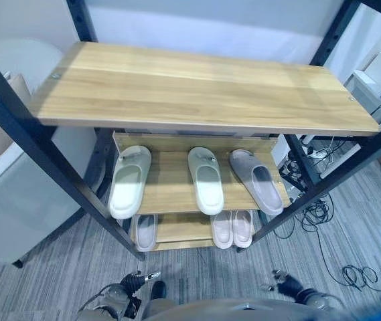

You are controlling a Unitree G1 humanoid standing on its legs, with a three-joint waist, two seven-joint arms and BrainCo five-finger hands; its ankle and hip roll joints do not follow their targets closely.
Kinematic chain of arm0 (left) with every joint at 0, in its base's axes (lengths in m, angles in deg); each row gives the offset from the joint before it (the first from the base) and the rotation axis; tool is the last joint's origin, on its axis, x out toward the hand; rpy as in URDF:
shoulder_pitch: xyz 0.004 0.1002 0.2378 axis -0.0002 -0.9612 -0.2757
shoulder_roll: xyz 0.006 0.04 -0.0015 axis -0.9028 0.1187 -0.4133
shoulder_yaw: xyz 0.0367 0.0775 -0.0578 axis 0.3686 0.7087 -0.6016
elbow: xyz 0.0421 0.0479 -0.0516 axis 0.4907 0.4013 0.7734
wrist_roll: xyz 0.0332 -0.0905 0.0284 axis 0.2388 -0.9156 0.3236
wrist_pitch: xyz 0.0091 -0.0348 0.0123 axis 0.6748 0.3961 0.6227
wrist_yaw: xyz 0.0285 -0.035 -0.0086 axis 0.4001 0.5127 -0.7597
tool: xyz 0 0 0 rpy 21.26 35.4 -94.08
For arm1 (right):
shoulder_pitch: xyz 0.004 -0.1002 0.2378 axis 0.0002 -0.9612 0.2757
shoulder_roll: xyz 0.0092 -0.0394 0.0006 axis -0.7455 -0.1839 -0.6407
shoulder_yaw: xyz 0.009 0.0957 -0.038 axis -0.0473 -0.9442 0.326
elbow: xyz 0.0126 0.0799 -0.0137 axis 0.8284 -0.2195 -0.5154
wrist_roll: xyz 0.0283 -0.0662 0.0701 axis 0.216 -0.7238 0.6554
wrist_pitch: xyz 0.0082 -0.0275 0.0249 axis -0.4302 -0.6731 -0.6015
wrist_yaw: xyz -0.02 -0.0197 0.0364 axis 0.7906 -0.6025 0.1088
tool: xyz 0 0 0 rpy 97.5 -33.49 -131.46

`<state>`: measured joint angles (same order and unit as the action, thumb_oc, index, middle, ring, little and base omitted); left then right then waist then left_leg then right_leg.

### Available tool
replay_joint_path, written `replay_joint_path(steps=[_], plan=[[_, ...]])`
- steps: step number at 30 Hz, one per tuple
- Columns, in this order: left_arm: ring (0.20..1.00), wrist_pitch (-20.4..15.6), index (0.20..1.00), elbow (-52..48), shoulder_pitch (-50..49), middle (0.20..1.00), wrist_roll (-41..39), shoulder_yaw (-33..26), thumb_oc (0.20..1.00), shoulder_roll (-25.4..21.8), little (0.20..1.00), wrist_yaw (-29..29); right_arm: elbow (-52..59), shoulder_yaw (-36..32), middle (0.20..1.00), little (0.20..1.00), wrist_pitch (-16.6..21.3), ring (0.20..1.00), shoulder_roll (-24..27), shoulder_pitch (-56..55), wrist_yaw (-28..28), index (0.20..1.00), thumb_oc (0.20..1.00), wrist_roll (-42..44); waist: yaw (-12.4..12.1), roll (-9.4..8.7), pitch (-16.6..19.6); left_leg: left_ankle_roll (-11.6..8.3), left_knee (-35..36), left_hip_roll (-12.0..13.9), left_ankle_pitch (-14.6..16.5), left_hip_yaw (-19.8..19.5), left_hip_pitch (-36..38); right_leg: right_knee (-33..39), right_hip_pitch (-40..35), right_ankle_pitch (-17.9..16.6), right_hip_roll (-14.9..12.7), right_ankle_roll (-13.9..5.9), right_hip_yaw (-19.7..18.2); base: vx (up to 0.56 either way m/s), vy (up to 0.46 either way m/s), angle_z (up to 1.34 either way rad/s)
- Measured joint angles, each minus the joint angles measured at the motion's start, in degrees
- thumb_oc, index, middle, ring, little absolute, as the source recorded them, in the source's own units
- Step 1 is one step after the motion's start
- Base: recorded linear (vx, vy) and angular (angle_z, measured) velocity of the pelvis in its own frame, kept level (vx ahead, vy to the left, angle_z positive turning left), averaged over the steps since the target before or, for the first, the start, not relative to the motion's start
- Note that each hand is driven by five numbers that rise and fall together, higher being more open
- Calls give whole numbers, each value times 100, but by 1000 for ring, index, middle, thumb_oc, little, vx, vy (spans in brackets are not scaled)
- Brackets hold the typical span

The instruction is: Arrange the slippers neatly on the shoe rack.

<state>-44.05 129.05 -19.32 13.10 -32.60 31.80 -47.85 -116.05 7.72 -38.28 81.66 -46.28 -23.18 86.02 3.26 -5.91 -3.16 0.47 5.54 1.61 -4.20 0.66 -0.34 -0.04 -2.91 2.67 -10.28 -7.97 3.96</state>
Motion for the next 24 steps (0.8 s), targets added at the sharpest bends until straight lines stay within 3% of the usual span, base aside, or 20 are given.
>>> replay_joint_path(steps=[1, 2, 3, 6, 8, 11, 19, 22, 24], plan=[[1000, -16, 1000, -71, -122, 1000, 5, 23, 1000, 50, 1000, -75, 1532, 109, 1000, 1000, -148, 1000, 94, -348, 13, 1000, 1000, -223, 16, 69, 1, 85, 19, -185, 69, 62, 42, 159, 24, -171, -212, -148, -16, 12, 166, -26], [1000, -13, 1000, -146, -343, 1000, 6, -25, 1000, 1, 1000, -123, 2591, 142, 1000, 1000, 49, 1000, 46, -664, 5, 1000, 1000, -322, 48, 87, 12, 100, 29, -277, 104, 151, 120, 238, 12, -367, -271, -174, -1, 9, 93, -35], [1000, -11, 1000, -182, -656, 1000, 10, -20, 1000, 28, 1000, -130, 2692, 142, 1000, 1000, 222, 1000, 39, -687, -9, 1000, 1000, -329, 42, 95, 120, 62, 32, -294, 215, 213, 209, 406, -136, -363, -281, -163, 8, 3, 92, -23], [1000, -18, 1000, -186, -845, 1000, 16, 0, 1000, 155, 1000, -206, 1834, -32, 1000, 1000, 204, 1000, 272, -658, 57, 1000, 1000, -330, 15, 142, 217, 11, 33, -238, 200, 215, 213, 526, -201, -314, -220, -100, 1, -24, 29, -5], [1000, -24, 1000, -223, -854, 1000, 121, 32, 1000, 241, 1000, -252, 1755, -118, 1000, 1000, 219, 1000, 588, -765, 98, 1000, 1000, -322, 77, 342, 216, -35, 33, -171, 185, 249, 215, 529, -187, -312, -163, -78, -7, -47, 11, -11], [1000, -137, 1000, -423, -855, 1000, 189, 41, 1000, 309, 1000, -251, 1999, -107, 1000, 1000, 311, 1000, 842, -844, 80, 1000, 1000, -303, 75, 432, 280, -105, 34, -112, 201, 282, 190, 533, -171, -314, -104, -51, -13, -23, 0, -6], [1000, -242, 1000, -433, -735, 1000, 257, 38, 1000, 219, 1000, -243, 4402, 96, 1000, 1000, 794, 1000, 1528, -1180, -226, 1000, 1000, -324, 114, 261, 344, -143, 34, -95, 182, 146, 129, 530, -189, -314, -82, -18, 138, -9, 14, 9], [1000, -280, 1000, -416, -744, 1000, 422, 29, 1000, 203, 1000, -226, 5897, -236, 1000, 1000, 971, 1000, 1997, -1781, -377, 1000, 1000, -429, 223, 236, 311, -127, 34, -108, 203, 108, 118, 530, -198, -303, -96, -10, 168, 23, 10, 5], [1000, -351, 1000, -392, -744, 1000, 445, 27, 1000, 187, 1000, -173, 6116, -496, 1000, 1000, 1094, 1000, 2073, -1842, -419, 1000, 1000, -499, 332, 213, 289, -136, 34, -100, 209, 123, 126, 530, -199, -299, -88, -9, 164, 39, 11, -4]])
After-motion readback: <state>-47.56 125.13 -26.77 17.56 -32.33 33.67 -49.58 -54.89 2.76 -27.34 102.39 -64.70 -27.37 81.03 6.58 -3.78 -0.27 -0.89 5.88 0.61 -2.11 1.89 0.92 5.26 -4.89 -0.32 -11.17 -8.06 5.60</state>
